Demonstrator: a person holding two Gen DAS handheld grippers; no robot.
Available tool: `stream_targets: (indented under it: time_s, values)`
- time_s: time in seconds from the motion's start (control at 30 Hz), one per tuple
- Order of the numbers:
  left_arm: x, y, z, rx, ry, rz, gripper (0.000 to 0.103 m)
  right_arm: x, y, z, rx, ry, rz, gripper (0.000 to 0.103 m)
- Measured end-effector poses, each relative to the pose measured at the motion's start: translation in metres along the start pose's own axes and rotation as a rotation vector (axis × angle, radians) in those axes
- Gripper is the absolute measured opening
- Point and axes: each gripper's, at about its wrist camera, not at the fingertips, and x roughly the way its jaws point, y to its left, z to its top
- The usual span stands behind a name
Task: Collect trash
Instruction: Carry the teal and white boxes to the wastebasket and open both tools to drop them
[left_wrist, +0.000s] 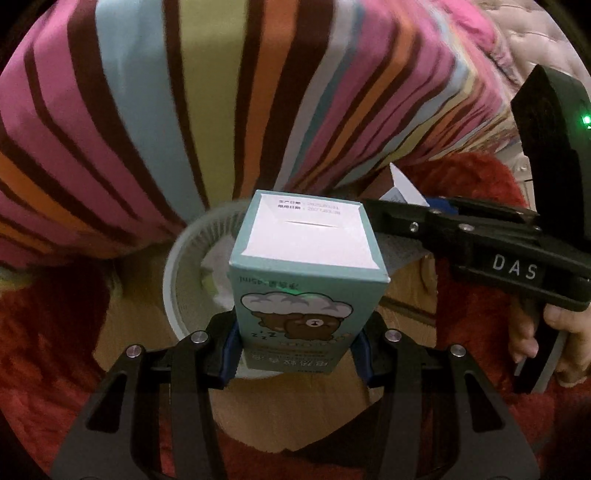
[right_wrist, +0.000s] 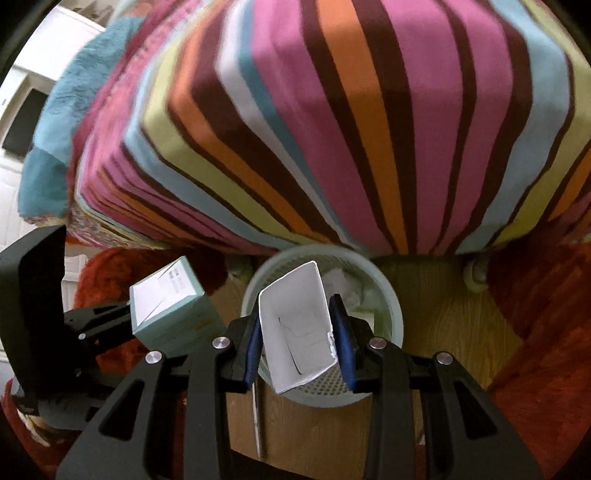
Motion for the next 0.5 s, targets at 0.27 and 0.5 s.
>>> stream_targets:
  time_s: [0.27,0.5]
  values:
    - [0.027,0.022,-0.002,-0.106,0.132,-0.016,0.048,0.04,-0.016,-0.001,0.118,0.144,0.001,0.033]
    - [0.045,0.031,0.001,-0.176,0.209,-0.016,0.064,0.063,-0.017,0.001,0.141,0.215,-0.027,0.036]
